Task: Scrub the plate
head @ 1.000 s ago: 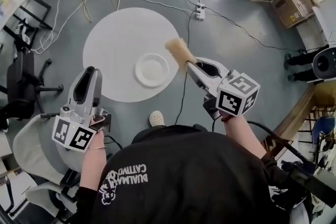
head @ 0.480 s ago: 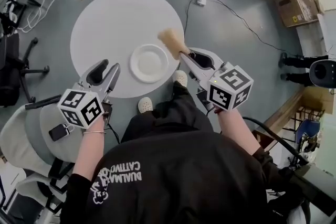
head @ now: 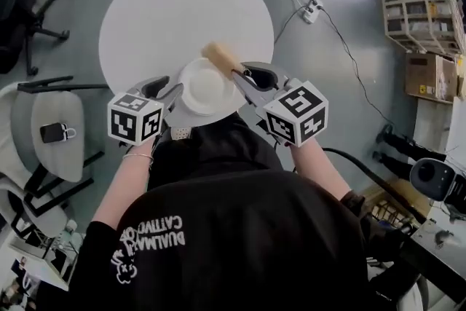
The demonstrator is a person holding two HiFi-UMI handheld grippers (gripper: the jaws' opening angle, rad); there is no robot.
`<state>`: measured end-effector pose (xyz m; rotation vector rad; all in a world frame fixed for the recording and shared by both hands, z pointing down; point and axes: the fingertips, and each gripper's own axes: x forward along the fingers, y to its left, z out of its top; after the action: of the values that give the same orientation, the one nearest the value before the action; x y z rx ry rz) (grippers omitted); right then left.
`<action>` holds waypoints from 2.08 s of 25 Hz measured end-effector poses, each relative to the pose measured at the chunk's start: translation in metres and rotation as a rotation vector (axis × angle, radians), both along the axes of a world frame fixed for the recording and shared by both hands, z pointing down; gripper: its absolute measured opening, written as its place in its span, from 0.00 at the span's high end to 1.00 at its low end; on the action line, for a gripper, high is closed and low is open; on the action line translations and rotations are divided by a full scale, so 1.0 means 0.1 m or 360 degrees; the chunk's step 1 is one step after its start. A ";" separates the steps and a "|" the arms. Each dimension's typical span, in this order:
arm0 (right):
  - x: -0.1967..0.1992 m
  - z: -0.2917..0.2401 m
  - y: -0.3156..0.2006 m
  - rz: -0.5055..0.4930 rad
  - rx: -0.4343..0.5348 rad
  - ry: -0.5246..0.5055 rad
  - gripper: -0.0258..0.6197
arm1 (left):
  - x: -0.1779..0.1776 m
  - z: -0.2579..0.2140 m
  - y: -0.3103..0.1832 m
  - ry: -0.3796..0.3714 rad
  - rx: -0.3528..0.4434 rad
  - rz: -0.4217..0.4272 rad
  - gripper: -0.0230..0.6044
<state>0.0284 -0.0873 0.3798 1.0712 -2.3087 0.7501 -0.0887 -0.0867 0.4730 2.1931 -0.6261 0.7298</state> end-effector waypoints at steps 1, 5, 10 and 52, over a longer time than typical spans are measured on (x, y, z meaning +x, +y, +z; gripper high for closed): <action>-0.03 0.07 -0.06 -0.0065 -0.0019 0.0004 0.87 | 0.01 0.08 -0.03 -0.0037 -0.0018 -0.0044 0.72; -0.15 0.29 -0.19 -0.0294 -0.0080 -0.0012 0.87 | 0.09 0.32 -0.07 -0.0149 -0.0076 -0.0200 0.88; -0.23 0.35 -0.29 -0.0448 -0.0113 -0.0039 0.87 | 0.22 0.30 -0.09 -0.0121 -0.0076 -0.0314 0.69; -0.44 0.84 0.00 -0.0980 -0.0235 0.0135 0.87 | 0.28 0.36 0.00 -0.0633 0.0143 -0.0468 0.82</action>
<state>-0.0154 -0.0871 0.4640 0.2821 -2.2772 0.5945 -0.0604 -0.0863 0.5094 1.9848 -1.1740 1.0010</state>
